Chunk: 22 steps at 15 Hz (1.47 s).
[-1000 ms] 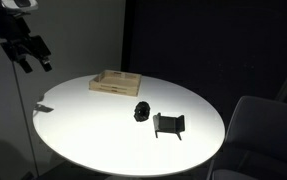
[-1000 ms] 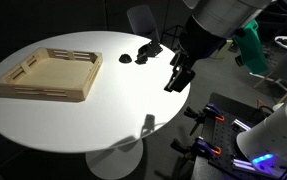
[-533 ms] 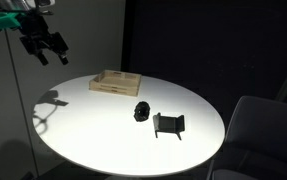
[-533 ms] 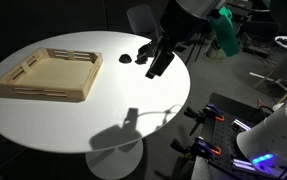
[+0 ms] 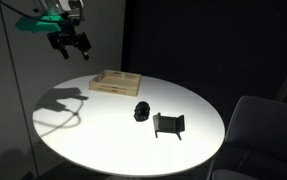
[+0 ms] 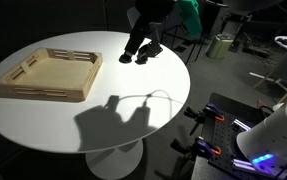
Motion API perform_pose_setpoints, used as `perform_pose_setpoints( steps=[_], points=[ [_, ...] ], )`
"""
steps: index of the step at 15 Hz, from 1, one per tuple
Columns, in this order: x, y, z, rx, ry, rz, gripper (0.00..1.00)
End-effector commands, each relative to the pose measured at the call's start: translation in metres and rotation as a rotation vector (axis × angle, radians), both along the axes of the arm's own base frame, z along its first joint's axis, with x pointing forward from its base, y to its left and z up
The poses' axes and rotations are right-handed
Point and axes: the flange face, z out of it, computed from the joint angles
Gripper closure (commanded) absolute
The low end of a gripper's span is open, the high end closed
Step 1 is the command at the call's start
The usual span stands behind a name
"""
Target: Move the tray towards the middle of the table
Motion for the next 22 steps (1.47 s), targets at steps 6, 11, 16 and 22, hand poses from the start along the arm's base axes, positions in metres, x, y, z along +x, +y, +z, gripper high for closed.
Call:
perform_pose_setpoints(
  steps=[6, 11, 16, 22],
  points=[
    [0.089, -0.020, 0.006, 0.041, 0.034, 0.007, 0.00],
    [0.122, -0.026, 0.011, 0.037, 0.071, -0.022, 0.00],
    [0.117, -0.024, 0.005, 0.039, 0.062, -0.032, 0.00],
    [0.122, -0.014, 0.006, 0.038, 0.051, -0.023, 0.00]
  ],
)
